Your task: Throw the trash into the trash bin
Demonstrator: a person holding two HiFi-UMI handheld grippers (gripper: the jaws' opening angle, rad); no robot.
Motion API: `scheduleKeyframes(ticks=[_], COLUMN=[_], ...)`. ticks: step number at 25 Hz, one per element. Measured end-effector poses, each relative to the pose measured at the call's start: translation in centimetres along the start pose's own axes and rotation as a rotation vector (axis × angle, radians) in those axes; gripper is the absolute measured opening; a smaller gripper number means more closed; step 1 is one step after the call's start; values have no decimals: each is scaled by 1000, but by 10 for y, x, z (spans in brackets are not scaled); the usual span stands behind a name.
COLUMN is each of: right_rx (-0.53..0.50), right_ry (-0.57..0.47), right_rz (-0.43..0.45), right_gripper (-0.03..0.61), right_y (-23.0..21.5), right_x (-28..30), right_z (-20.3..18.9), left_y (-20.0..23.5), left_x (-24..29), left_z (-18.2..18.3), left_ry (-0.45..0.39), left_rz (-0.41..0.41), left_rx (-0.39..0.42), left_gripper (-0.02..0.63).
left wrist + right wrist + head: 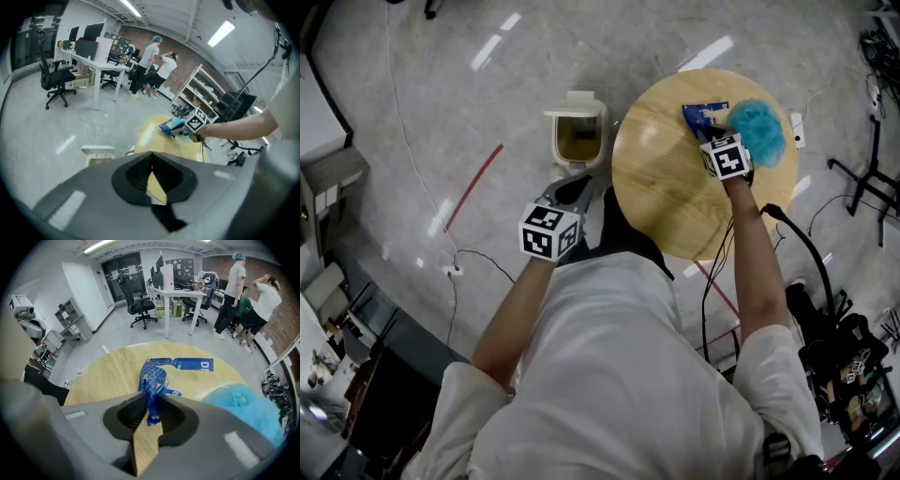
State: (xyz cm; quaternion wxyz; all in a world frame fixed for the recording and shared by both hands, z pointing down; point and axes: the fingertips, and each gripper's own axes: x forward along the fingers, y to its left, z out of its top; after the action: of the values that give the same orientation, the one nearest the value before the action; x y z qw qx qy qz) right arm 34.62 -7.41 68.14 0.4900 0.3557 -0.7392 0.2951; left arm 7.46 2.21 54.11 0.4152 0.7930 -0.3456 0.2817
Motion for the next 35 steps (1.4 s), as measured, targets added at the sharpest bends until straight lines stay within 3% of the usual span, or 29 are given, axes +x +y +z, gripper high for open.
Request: scheduleKeyframes(ticks=[14,35], right_rx=[48,132], right_ry=[-36,-92], right_rz=[4,6], right_gripper=[71,71], right_y=[33,88], right_x=[-40,-74], right_z=[-18,-40], left_y=[-13,5], left_x=[-17,-45], left_z=[7,-13], left_ry=[-31,-63], left_rz=[-16,0], left_rx=[77,109], left_gripper=[3,3])
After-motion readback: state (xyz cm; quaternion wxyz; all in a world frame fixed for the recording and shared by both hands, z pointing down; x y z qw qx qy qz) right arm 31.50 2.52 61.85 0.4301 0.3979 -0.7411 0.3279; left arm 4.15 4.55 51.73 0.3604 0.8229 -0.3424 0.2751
